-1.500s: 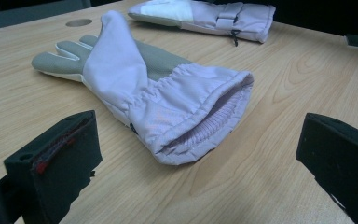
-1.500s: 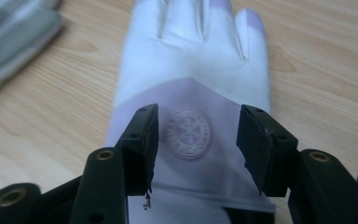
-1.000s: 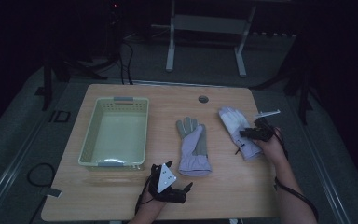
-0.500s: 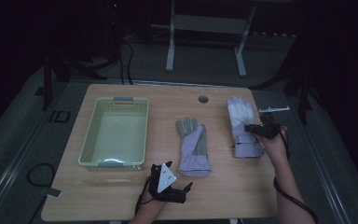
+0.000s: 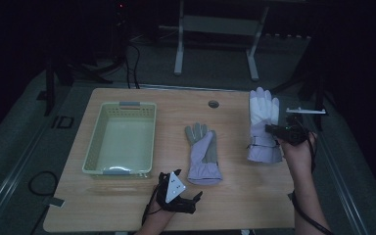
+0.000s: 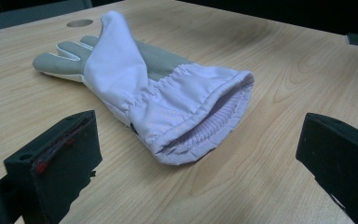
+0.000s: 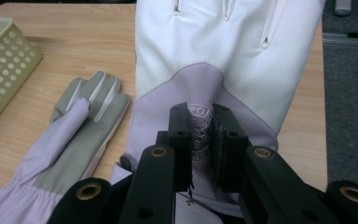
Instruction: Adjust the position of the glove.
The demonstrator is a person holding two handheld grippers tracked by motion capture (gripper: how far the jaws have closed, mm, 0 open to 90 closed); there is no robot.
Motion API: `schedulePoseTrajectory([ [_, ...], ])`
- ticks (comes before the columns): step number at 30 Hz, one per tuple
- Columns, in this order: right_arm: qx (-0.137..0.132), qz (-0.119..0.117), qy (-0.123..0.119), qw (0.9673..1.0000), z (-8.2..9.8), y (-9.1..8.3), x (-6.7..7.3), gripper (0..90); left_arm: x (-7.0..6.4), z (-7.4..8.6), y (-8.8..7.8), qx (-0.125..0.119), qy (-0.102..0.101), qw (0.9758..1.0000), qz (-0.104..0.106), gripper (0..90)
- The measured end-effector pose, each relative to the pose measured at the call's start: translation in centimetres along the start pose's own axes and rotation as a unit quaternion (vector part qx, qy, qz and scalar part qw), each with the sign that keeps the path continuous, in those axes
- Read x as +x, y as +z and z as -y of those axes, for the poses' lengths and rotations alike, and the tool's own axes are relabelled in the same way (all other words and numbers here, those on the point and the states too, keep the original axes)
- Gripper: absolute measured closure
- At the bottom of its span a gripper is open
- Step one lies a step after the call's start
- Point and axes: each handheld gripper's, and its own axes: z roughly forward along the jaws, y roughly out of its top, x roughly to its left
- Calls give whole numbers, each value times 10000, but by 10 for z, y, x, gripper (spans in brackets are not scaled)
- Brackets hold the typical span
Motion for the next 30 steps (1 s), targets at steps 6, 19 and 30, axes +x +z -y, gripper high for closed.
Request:
schedulePoseTrajectory([
  [6,74,22,72,9999,20,-1,5,795,0,0,0,1,14,10000,-2,0],
  [19,350,117,470,9982,73,19,2,793,0,0,0,0,22,10000,-9,0],
  [30,665,471,536,9952,81,54,-3,773,0,0,0,3,28,10000,-6,0],
])
